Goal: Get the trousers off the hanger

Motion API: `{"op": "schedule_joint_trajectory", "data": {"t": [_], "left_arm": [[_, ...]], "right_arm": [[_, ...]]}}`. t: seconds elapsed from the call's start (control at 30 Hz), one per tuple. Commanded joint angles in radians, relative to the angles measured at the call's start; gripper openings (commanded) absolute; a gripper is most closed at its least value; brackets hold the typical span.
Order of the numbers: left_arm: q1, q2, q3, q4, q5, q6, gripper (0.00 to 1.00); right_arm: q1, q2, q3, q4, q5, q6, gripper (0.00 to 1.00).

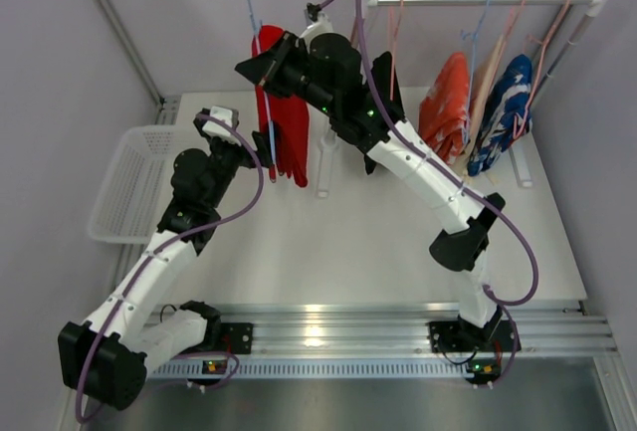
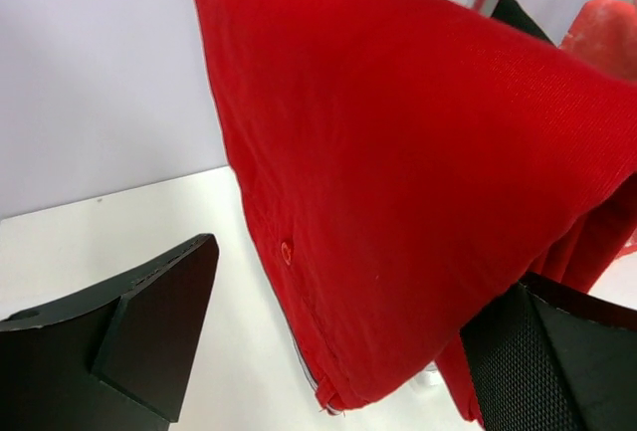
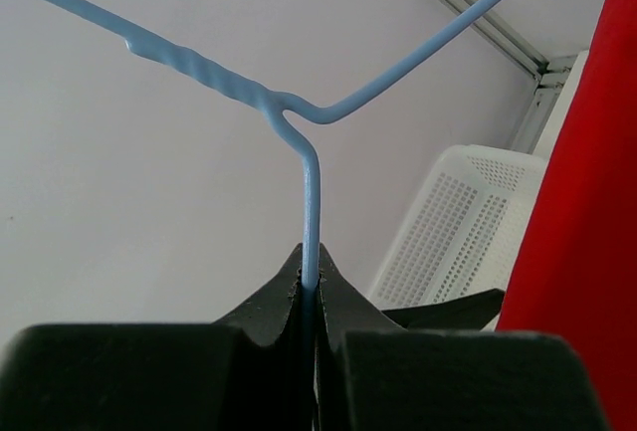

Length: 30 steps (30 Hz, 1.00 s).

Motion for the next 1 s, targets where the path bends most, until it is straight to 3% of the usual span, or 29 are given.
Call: {"op": "schedule_joint_trajectory", "data": {"t": [0.0, 0.1, 0.33, 0.57, 0.7, 0.87, 0.97], "left_arm": [[0.001, -0.011, 0.026, 0.068, 0.036, -0.031, 0.99], [0.001, -0.002, 0.037, 0.062, -0.038, -0.023, 0.99], [0.001, 0.021, 0.074, 0.080, -0.150, 0.000, 0.80], [0.001, 0.032, 0.101, 0.067, -0.156, 0.011, 0.50], [0.003, 0.026, 0.132, 0.037, -0.156, 0.011, 0.18], [0.003, 0.007, 0.204, -0.030, -0.142, 0.009, 0.02], [0.003, -0.005, 0.236, -0.068, -0.135, -0.005, 0.00]], "right_arm": [[0.028, -0.063, 0.079, 0.217, -0.019, -0.015, 0.00], [0.028, -0.069, 0.077, 0.214, -0.025, -0.015, 0.00], [0.030, -0.094, 0.044, 0.206, -0.046, -0.003, 0.00], [0.030, -0.123, 0.022, 0.203, -0.077, -0.010, 0.00], [0.019, -0.146, -0.002, 0.194, -0.082, -0.027, 0.00], [-0.010, -0.193, -0.099, 0.180, -0.085, -0.045, 0.00], [-0.031, -0.219, -0.163, 0.182, -0.089, -0.061, 0.00]]}}
